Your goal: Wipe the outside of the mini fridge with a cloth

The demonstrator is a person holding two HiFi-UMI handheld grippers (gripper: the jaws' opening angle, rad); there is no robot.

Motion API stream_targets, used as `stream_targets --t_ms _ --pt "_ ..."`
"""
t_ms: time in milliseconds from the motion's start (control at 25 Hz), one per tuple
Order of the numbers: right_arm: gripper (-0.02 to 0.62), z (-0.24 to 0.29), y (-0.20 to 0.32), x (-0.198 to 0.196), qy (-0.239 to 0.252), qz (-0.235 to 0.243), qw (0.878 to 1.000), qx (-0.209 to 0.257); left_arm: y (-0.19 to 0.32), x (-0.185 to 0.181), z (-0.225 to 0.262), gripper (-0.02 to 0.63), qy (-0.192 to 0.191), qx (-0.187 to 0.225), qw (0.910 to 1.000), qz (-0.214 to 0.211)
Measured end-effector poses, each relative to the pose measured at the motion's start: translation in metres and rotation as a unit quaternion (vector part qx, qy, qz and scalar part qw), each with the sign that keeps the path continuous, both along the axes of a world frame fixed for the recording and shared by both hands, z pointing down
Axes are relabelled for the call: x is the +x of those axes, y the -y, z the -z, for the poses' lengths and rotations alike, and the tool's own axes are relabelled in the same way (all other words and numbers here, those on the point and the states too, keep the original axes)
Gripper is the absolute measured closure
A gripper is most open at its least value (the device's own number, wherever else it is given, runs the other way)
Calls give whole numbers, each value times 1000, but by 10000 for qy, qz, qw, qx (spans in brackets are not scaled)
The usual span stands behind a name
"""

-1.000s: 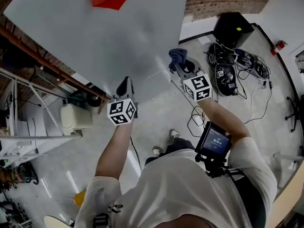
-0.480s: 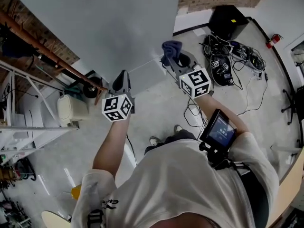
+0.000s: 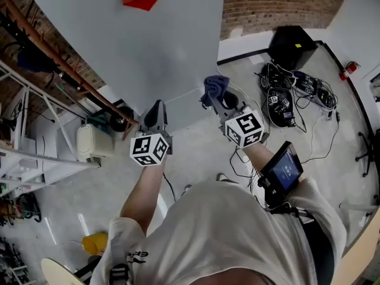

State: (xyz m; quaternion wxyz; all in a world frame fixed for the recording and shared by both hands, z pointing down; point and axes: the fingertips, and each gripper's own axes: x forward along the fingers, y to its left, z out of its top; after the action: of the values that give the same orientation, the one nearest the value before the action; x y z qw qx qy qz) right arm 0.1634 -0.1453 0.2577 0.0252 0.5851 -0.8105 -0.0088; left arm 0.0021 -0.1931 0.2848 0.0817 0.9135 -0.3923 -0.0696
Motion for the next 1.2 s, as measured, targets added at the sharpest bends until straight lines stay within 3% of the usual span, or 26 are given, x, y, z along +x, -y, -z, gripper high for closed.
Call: stream_targets --t_ms 480,1200 --pt "512 -39 -77 -5 302 290 9979 -499 -70 -1 -11 606 -125 -175 9998 44" --pt "512 -54 -96 -14 293 290 9957 -825 -90 4 -28 606 -131 -461 9986 -226"
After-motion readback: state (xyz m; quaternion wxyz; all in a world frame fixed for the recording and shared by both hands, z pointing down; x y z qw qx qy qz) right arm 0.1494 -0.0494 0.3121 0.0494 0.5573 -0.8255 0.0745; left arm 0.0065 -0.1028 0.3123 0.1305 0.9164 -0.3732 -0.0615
